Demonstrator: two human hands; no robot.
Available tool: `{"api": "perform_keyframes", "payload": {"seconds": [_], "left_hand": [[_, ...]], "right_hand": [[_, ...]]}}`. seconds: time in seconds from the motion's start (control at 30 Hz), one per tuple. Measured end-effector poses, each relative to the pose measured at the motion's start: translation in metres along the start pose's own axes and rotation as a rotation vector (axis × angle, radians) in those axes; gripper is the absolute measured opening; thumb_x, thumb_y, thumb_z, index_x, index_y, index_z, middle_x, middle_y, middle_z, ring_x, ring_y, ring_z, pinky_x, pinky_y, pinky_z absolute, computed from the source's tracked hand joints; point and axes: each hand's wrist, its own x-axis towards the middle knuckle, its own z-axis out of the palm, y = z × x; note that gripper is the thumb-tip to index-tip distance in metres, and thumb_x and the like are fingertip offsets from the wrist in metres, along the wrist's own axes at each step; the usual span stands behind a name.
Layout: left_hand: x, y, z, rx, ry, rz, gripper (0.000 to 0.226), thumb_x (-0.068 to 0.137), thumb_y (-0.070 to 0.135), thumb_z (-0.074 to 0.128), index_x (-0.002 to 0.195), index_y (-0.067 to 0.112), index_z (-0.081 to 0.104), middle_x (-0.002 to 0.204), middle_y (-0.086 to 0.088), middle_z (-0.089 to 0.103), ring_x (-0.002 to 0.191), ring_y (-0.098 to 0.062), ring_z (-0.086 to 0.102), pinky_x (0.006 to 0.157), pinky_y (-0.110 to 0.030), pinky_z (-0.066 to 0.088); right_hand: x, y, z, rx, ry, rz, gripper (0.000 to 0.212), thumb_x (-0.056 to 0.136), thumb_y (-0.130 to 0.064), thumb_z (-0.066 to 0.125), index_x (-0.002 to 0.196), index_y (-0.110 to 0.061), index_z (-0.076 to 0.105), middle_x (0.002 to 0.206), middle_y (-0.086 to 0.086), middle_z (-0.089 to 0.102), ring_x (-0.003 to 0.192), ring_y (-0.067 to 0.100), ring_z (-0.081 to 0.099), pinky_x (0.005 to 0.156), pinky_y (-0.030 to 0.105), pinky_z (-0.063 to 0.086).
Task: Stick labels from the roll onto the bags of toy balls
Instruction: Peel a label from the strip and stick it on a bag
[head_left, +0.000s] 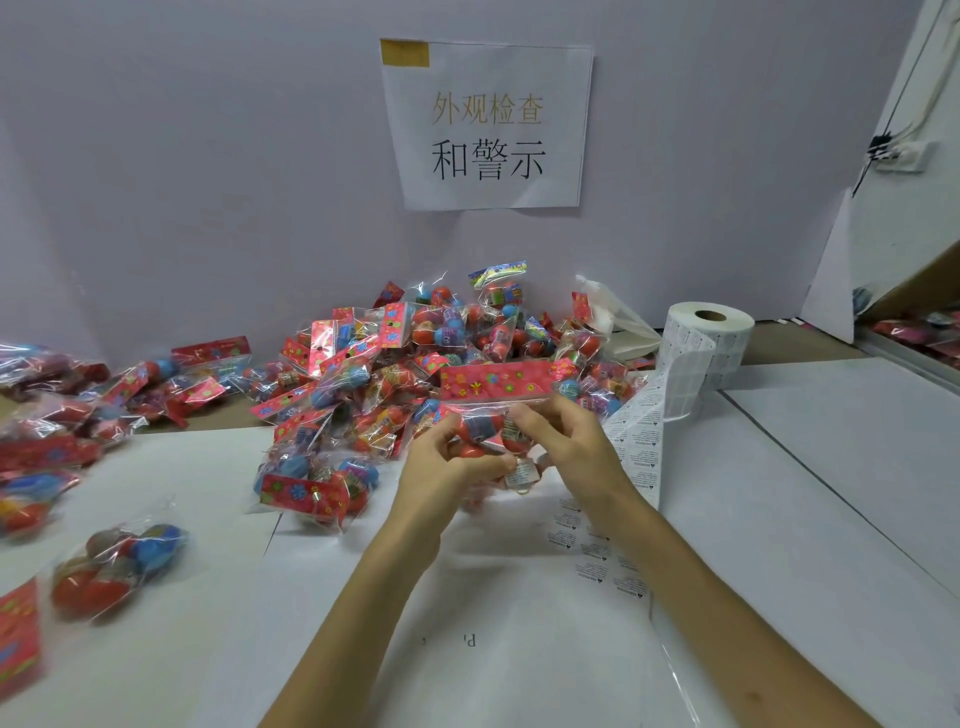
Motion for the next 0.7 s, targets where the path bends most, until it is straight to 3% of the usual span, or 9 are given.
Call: {"api": "perform_keyframes", "payload": {"seconds": [0.07, 0.13, 0.23, 0.37, 0.57, 0.7], "left_hand": [[-0.0014, 0.0007, 0.0019, 0.036, -0.008, -0.008, 0.044, 0.064, 0.016, 0.084, 0.105, 0.020, 0.072, 0.085, -0.007, 0.078, 0.070, -0.018, 0.073, 0.065, -0.034, 0.056], [-0.0015, -0.0001, 0.0021, 0.066, -0.021, -0.005, 0.043, 0.070, 0.022, 0.087, 0.109, 0.022, 0.071, 0.091, -0.008, 0.078, 0.078, -0.025, 0.075, 0.071, -0.039, 0.057], [-0.0031, 0.0008, 0.0031, 0.104, -0.042, -0.018, 0.033, 0.089, 0.038, 0.078, 0.112, 0.017, 0.068, 0.092, -0.007, 0.079, 0.086, -0.032, 0.075, 0.073, -0.038, 0.058], [-0.0045, 0.0044, 0.0062, 0.082, 0.014, -0.049, 0.053, 0.089, 0.051, 0.069, 0.095, 0.000, 0.059, 0.087, -0.006, 0.079, 0.074, -0.023, 0.075, 0.062, -0.029, 0.055], [-0.0043, 0.0059, 0.0041, 0.005, 0.100, -0.056, 0.019, 0.097, 0.029, 0.067, 0.096, 0.011, 0.074, 0.079, -0.003, 0.078, 0.063, -0.017, 0.075, 0.047, -0.024, 0.052], [-0.0025, 0.0051, 0.0043, 0.015, 0.148, -0.063, 0.018, 0.096, 0.015, 0.065, 0.080, 0.014, 0.073, 0.069, -0.001, 0.074, 0.058, -0.012, 0.072, 0.044, -0.019, 0.050]], "right_hand": [[0.0002, 0.0026, -0.0007, 0.009, 0.030, -0.003, 0.018, 0.089, -0.042, 0.069, 0.093, -0.025, 0.074, 0.082, -0.006, 0.075, 0.076, 0.005, 0.068, 0.065, 0.020, 0.050], [0.0007, 0.0039, -0.0008, 0.012, 0.054, -0.001, 0.013, 0.093, -0.032, 0.071, 0.092, -0.019, 0.076, 0.080, 0.000, 0.075, 0.073, 0.008, 0.067, 0.065, 0.026, 0.051], [0.0023, 0.0036, -0.0023, 0.024, 0.071, 0.016, 0.015, 0.093, -0.024, 0.071, 0.092, -0.009, 0.075, 0.072, 0.001, 0.072, 0.068, 0.010, 0.066, 0.062, 0.029, 0.052], [0.0023, 0.0017, -0.0039, 0.001, 0.054, 0.015, 0.017, 0.092, -0.020, 0.073, 0.089, -0.002, 0.074, 0.069, 0.001, 0.072, 0.063, 0.008, 0.066, 0.059, 0.024, 0.050], [-0.0010, -0.0016, -0.0012, -0.030, -0.015, 0.007, 0.010, 0.091, -0.018, 0.074, 0.087, -0.009, 0.077, 0.070, 0.001, 0.072, 0.063, 0.006, 0.064, 0.059, 0.020, 0.049], [-0.0019, -0.0039, -0.0037, -0.020, -0.073, 0.066, 0.017, 0.091, -0.024, 0.074, 0.095, -0.008, 0.074, 0.078, 0.005, 0.074, 0.068, 0.010, 0.067, 0.059, 0.023, 0.050]]}}
